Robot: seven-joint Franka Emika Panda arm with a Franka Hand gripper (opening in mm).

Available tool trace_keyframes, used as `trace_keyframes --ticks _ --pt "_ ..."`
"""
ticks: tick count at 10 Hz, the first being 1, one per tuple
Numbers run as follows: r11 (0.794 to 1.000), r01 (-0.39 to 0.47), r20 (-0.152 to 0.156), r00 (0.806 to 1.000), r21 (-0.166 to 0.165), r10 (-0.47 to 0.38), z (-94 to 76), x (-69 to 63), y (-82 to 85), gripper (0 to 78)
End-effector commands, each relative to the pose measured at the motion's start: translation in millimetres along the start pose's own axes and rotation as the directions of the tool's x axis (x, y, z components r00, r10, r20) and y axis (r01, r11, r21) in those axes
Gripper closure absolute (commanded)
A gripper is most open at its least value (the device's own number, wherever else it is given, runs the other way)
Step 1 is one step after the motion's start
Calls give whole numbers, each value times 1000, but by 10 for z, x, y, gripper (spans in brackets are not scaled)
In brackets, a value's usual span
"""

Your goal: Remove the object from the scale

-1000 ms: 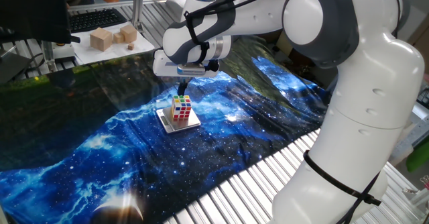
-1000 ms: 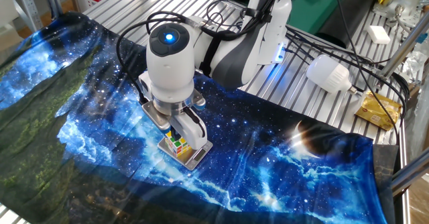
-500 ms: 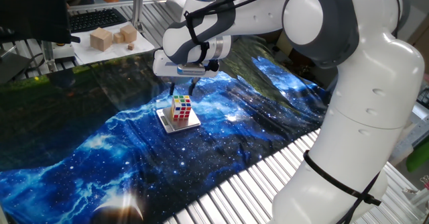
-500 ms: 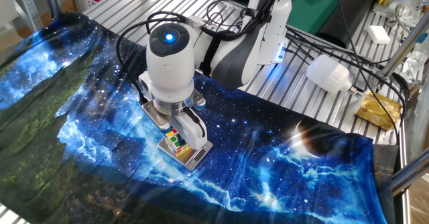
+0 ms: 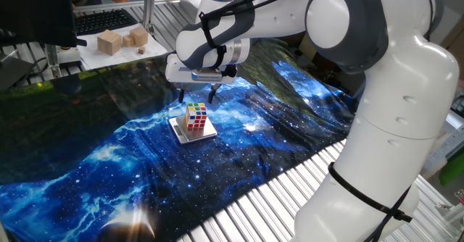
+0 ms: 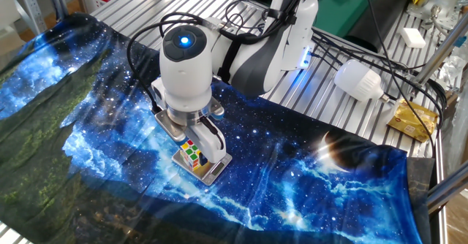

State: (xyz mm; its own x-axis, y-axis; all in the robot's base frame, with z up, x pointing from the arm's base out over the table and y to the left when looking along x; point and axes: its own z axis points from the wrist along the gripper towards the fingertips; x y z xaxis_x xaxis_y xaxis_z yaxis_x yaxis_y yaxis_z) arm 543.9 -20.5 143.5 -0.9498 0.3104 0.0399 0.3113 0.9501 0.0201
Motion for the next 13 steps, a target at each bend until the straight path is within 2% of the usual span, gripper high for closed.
trace_keyframes --ticks 1,7,13 --pt "1000 0 2 1000 -1 0 -12 -8 1 2" --pt "1000 -18 3 1000 1 18 102 40 -11 2" --pt "1000 -16 10 1000 1 16 292 93 -30 2"
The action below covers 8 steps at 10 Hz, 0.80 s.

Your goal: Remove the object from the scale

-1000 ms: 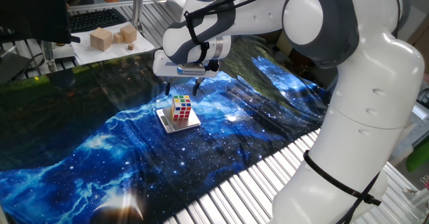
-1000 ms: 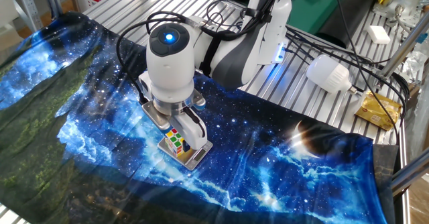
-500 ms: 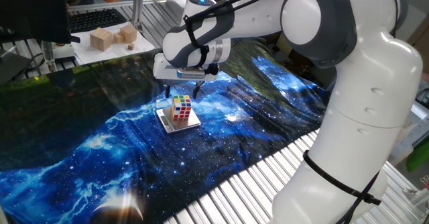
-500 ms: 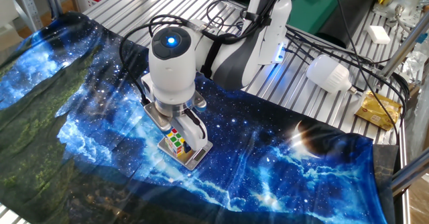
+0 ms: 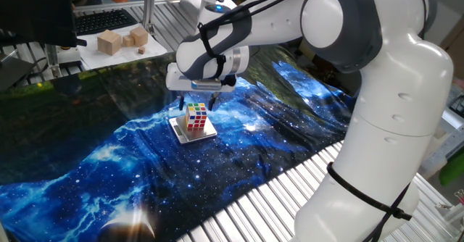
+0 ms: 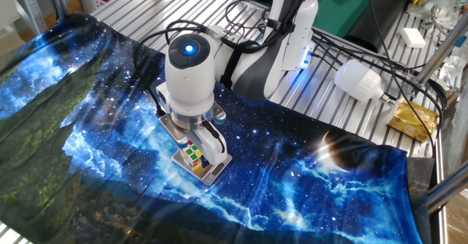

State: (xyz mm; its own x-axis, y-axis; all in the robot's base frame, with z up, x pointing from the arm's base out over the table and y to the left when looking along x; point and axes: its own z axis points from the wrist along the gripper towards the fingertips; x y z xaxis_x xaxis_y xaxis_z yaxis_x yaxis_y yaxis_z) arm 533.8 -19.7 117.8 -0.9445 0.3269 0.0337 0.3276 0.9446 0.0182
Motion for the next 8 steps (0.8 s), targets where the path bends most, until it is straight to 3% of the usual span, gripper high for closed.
trace_keyframes --ticks 1,8 --pt "1000 1 6 1000 2 -1 85 18 -8 2" --pt "999 27 11 1000 17 -27 181 53 -38 2"
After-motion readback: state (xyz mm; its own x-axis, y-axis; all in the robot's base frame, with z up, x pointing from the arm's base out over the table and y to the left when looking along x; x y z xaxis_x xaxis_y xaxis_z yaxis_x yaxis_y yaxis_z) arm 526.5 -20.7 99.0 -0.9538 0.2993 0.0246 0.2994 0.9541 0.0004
